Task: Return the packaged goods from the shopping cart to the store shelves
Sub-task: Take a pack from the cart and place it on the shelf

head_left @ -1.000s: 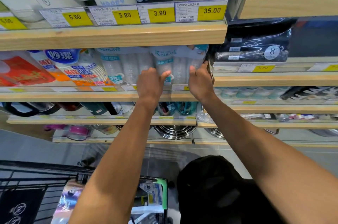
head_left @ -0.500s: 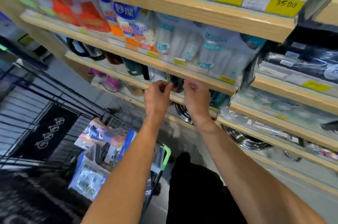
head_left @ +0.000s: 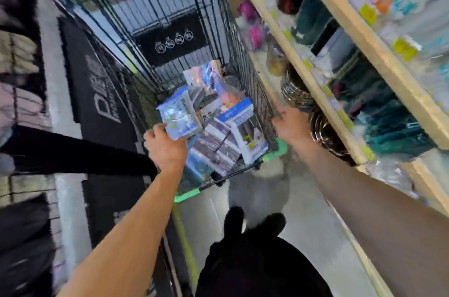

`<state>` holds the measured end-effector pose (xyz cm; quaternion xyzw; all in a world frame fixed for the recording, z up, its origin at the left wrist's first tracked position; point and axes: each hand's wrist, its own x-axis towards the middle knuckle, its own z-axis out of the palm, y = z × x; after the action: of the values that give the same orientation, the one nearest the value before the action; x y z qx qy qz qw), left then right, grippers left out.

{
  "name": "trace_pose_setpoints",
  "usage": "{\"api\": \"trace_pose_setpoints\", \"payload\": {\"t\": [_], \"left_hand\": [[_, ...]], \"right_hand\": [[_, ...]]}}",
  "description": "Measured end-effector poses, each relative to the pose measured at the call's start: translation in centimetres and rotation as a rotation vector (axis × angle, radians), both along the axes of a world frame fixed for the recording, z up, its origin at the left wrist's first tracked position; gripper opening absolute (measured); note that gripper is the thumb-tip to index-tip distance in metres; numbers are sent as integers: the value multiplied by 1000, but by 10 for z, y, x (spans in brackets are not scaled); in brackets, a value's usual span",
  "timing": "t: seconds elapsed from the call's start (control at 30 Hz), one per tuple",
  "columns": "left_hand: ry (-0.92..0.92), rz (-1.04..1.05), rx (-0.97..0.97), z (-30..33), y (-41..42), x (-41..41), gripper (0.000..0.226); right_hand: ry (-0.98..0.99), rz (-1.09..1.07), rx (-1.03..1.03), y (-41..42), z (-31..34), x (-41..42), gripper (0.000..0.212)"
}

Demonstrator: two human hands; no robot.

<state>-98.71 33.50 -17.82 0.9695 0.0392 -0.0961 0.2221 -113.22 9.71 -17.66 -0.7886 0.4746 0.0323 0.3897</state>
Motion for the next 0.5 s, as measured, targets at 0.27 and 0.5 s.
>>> {"api": "trace_pose_setpoints", "payload": {"t": [0.27,0.5], "left_hand": [[238,148,-74,-61,90,5,20],[266,117,-224,-63,102,-7,10]], "right_hand": [[225,189,-257,9,-38,7,21],[227,267,-366,11,-39,-13,13]]}}
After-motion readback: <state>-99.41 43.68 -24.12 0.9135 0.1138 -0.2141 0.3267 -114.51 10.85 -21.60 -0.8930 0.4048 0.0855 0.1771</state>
